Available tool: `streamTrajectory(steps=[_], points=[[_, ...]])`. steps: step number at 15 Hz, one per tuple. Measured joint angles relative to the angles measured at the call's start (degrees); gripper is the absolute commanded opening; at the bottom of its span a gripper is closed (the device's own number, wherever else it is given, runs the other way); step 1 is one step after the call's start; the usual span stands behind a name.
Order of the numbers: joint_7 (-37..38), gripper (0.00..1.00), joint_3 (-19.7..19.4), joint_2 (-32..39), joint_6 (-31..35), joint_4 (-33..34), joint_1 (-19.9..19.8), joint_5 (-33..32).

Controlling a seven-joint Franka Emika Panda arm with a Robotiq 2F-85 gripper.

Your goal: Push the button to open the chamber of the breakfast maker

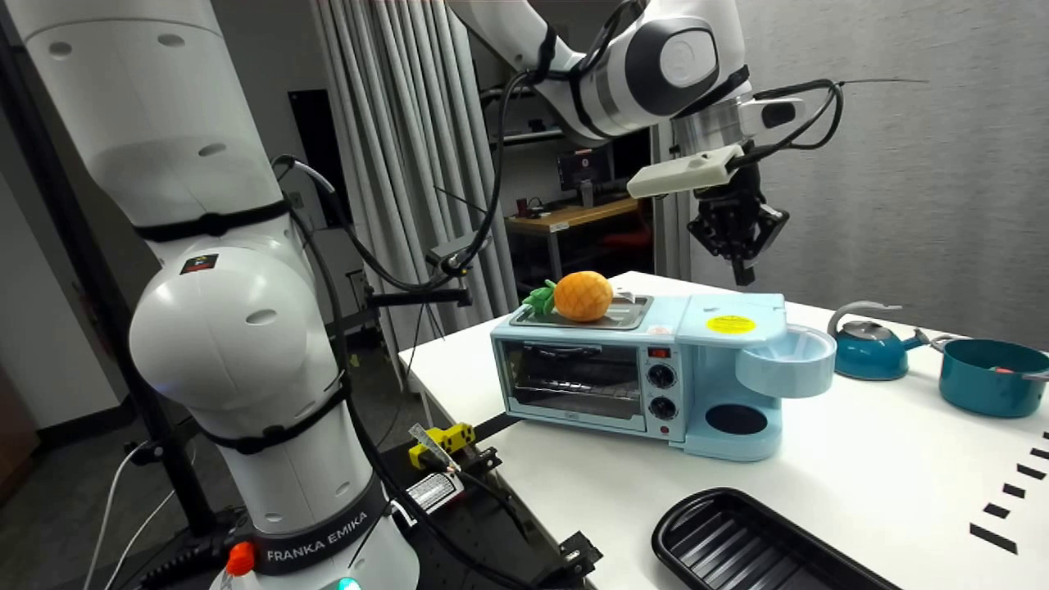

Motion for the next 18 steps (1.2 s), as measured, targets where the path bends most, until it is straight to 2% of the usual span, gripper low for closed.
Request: streamTrajectory(steps=[1,9,11,18], points=[[0.01,0.27,0.00,-0.97,0.85,-0.86,0.00,0.02],[0.03,0.87,0.00,-6.92,4.11,-6.01,0.00,0.04],[0.03,0.98,0.00,-8.05,4.22,-6.93,0.00,0.04],[0.06,1.00,0.00,-11.31,4.23,-9.27,0.00,0.04]])
